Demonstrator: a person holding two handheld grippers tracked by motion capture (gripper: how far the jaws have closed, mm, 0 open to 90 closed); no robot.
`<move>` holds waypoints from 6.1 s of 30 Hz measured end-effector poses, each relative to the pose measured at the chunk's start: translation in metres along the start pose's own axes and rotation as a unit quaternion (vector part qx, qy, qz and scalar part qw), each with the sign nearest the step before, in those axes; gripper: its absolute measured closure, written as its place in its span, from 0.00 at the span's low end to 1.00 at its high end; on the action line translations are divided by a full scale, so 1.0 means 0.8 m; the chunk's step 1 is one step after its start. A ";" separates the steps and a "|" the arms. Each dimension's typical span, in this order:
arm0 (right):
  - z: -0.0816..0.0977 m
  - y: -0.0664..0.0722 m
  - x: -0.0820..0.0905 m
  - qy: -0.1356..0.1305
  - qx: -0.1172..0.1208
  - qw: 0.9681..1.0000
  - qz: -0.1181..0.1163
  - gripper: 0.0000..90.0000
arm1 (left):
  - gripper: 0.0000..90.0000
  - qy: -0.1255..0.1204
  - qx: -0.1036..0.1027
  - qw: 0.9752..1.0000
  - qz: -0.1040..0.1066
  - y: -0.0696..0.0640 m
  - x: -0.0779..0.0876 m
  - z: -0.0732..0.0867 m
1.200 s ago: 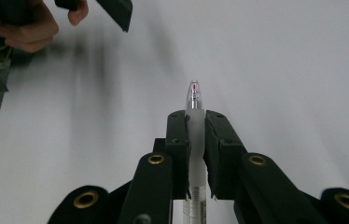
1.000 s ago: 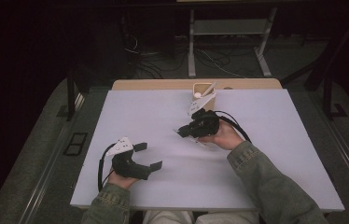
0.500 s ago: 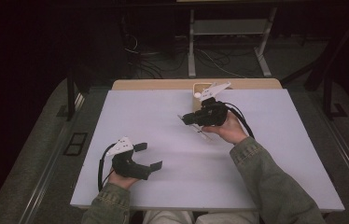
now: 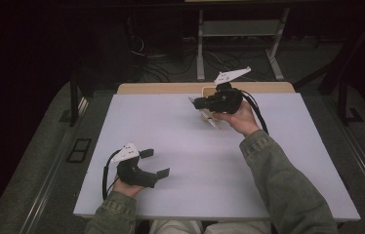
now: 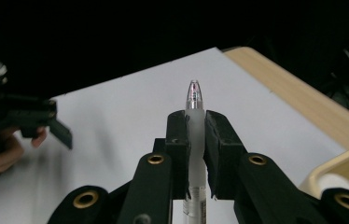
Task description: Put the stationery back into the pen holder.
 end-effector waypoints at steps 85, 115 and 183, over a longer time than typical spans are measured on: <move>0.029 -0.115 -0.018 -0.068 -0.071 0.985 0.140 0.87 | 0.00 -0.006 -0.001 1.000 0.002 0.004 0.002 -0.001; 0.031 -0.080 0.028 0.047 -0.113 0.983 0.136 0.00 | 0.00 0.002 -0.005 1.000 0.003 -0.001 -0.001 0.000; 0.199 0.076 0.145 0.033 -0.091 0.989 0.110 0.00 | 0.00 0.008 0.000 1.000 0.004 -0.002 -0.003 0.000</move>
Point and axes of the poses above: each handheld gripper's, and its own axes: x roughly backward along the jaws, z roughly out of its underside, y roughly to its left, the point moved 1 cm from there along -x, roughly forward along the jaws
